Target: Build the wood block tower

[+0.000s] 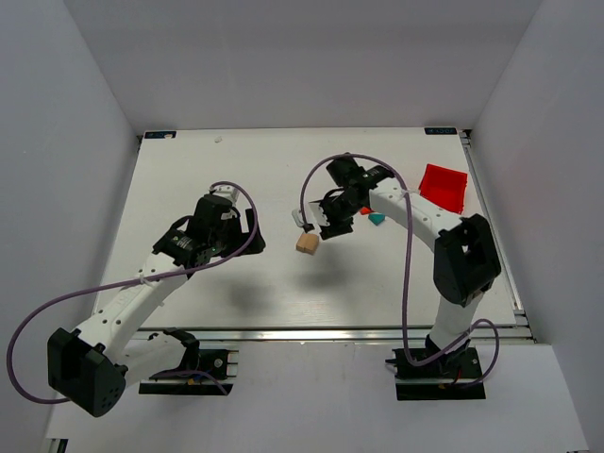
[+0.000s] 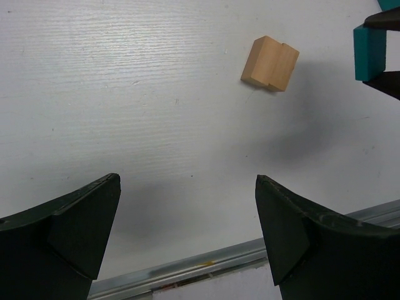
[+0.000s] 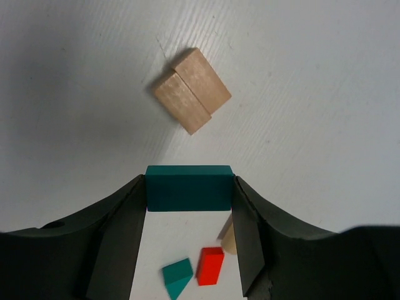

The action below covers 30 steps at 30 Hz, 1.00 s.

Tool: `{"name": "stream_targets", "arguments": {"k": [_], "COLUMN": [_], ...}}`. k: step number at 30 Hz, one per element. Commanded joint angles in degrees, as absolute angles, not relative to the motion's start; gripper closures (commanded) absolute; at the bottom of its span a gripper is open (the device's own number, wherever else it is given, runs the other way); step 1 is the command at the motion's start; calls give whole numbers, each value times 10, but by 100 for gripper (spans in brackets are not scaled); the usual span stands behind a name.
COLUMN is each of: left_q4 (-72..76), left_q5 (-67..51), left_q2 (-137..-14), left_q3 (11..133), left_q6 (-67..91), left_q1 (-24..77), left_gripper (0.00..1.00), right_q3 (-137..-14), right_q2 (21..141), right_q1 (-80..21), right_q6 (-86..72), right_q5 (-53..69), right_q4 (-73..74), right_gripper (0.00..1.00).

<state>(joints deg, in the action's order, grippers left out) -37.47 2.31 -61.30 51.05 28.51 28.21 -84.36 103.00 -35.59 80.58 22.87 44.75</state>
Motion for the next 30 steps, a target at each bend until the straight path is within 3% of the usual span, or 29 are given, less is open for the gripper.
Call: {"name": "stream_targets", "arguments": {"k": [1,18,30], "left_q4": [-375,-454,-393], "left_q5": [11,-1,-108], "left_q2": [-598,-503,-469], "left_q3": [508,544,516], "left_q6": [279,185,113], "left_q1": [279,280,280], "left_gripper": [2,2,2], "right_q3": [-913,-1149,-1151], "right_q2": [1060,1261,1273], "right_q1": [-369,-395,-405], "right_q6": [905,1090,1167], "right_q5": [240,200,174], "right_q4": [534,671,746], "right_gripper": [59,52,44]}}
